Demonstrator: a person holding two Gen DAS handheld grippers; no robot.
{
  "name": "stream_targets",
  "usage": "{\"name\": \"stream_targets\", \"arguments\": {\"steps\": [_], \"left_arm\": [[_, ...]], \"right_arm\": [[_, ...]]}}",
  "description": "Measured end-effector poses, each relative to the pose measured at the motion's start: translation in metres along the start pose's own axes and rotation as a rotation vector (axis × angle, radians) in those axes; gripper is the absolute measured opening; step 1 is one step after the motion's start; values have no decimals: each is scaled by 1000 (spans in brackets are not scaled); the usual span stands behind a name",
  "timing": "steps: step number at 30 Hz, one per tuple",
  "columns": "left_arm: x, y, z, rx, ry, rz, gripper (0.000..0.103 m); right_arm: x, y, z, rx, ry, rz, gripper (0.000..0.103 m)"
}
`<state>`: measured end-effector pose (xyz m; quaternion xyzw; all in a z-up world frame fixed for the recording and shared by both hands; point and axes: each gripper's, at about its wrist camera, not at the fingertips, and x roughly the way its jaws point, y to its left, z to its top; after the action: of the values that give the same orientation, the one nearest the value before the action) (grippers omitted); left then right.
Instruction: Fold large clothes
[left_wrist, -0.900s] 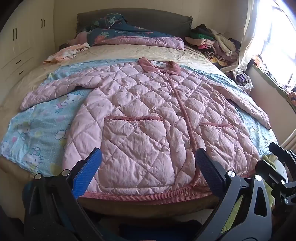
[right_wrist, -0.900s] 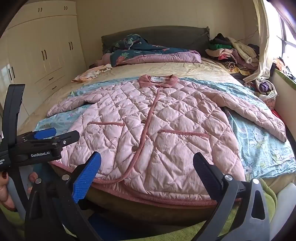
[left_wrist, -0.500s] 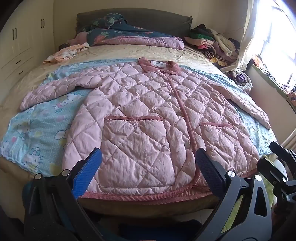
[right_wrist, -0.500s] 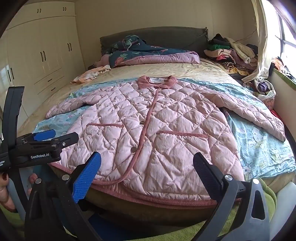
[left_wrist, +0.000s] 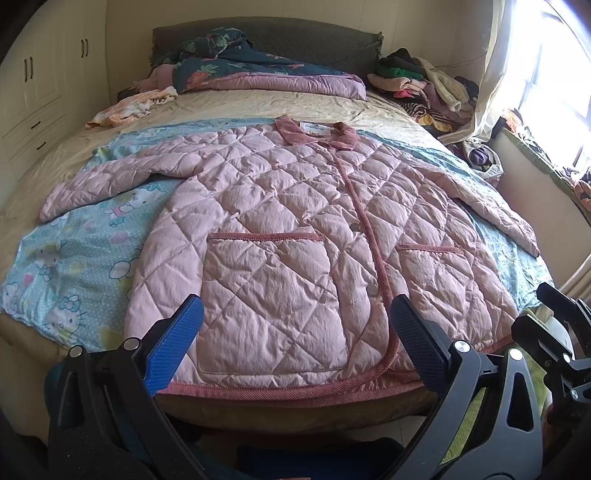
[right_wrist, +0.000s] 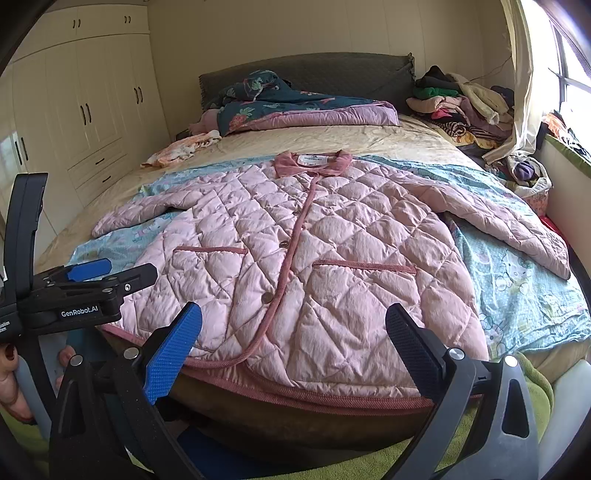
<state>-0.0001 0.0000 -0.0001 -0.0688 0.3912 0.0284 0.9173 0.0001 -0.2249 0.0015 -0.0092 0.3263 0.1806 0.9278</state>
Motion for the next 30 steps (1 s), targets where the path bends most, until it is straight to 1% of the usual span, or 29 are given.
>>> {"name": "stream_targets", "arguments": {"steps": [30], "left_arm": [[0, 0, 0, 1, -1, 0, 95]], "right_arm": [[2, -2, -2, 5, 1, -3, 99]]}}
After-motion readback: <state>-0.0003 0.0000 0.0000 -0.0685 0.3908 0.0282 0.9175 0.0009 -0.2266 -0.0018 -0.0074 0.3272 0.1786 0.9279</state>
